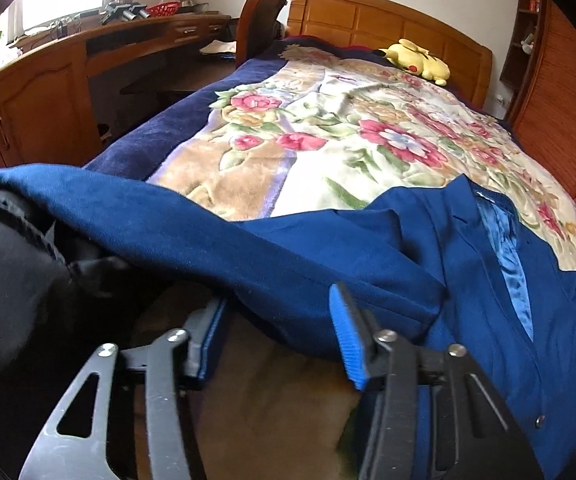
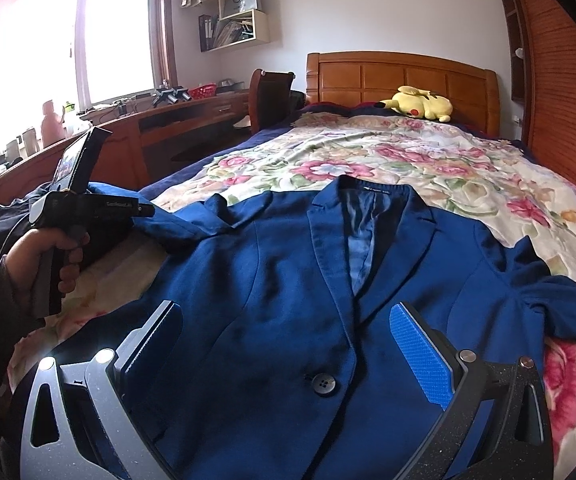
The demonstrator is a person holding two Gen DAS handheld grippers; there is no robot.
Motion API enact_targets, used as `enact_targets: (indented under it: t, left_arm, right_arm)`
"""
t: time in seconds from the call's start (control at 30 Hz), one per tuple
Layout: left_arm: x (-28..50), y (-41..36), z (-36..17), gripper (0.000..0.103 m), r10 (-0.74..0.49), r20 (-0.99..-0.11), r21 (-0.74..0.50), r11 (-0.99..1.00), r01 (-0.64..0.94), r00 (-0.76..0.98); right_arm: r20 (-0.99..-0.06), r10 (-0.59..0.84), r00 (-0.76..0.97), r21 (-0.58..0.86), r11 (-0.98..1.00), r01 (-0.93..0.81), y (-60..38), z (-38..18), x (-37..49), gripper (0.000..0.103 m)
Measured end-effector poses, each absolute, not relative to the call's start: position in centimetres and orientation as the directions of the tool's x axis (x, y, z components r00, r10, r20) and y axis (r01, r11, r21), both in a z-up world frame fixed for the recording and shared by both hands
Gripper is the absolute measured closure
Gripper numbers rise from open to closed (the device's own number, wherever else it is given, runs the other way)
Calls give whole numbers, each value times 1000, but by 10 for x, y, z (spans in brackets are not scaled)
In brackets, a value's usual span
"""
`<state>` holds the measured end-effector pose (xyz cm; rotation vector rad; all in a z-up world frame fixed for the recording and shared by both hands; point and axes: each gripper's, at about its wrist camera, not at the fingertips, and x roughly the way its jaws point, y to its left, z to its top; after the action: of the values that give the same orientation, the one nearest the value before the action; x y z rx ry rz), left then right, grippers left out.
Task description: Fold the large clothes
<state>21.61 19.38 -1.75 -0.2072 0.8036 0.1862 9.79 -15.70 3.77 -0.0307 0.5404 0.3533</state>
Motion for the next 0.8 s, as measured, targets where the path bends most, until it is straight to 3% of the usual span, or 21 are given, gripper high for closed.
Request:
enact_targets:
  t: [0.07,0.13,0.17,0.27,0.6,0.8]
  left_arm:
    - [220,194,-18,69,103,-733,-85,967,-240,672]
    - [225,195,-20,75,112,-741,-69,968,-241,662]
    - [226,196,-21,85,110,-741,-72,968,-240,663]
    - [228,199,-21,95,97,-742,-84,968,-235,663]
    - [224,160,19,101,75,-668,-41,990,-137,740]
    - [215,89,48,101,-43,-630,-18,999,41,775]
  right_arm:
    - [-508,319,800,63,940,-335,-157,38,97,0]
    - [-504,312,805,56,942,-330,-158,38,97,0]
    - [-501,308,809,54,944,-326,-160,39,96,0]
    - [-496,297,816,54,948,-313,-165,39,95,0]
    - [-488,277,828,85,959,-271,-181,41,96,0]
    - [-481,253,840,99,967,-235,-191,41,95,0]
